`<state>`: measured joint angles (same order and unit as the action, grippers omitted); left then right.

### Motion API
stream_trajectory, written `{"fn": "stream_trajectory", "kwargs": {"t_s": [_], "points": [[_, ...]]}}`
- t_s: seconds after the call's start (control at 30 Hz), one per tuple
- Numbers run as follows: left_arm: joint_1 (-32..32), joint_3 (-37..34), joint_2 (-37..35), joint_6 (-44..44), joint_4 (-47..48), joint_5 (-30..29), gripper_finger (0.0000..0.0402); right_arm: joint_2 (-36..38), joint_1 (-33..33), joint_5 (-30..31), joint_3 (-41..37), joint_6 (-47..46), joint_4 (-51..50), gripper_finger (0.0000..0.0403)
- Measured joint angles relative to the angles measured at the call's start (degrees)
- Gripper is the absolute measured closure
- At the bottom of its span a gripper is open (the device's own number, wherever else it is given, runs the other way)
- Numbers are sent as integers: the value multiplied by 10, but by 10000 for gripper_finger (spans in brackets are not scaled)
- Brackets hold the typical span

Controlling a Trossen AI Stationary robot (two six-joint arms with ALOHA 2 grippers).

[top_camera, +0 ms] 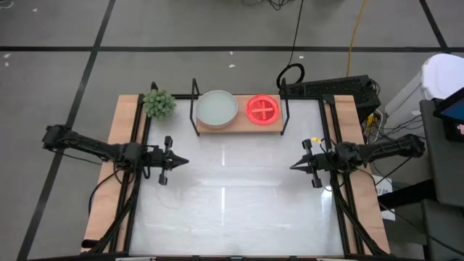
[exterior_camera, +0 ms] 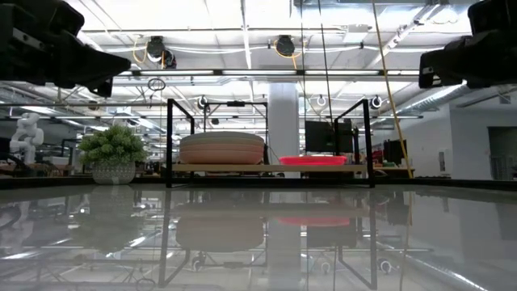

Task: Place and stack plates onto a shelf
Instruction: Return to Home Position

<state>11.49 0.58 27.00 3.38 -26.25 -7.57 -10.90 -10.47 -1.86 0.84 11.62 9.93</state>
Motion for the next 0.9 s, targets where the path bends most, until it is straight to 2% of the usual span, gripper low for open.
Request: {"fn": "stream_trajectory", "kwargs": {"t_s": [0.33, 0.5, 0.9], "points": [[0, 0, -77, 0, 78, -1, 399, 35, 28, -1, 0, 9, -38, 403], [0, 0, -112, -1, 115, -1, 399, 63, 38, -39, 0, 11, -51, 403], [0, 0, -161, -6, 151, -1, 399, 96, 57, -43, 0, 24, -77, 403]]}}
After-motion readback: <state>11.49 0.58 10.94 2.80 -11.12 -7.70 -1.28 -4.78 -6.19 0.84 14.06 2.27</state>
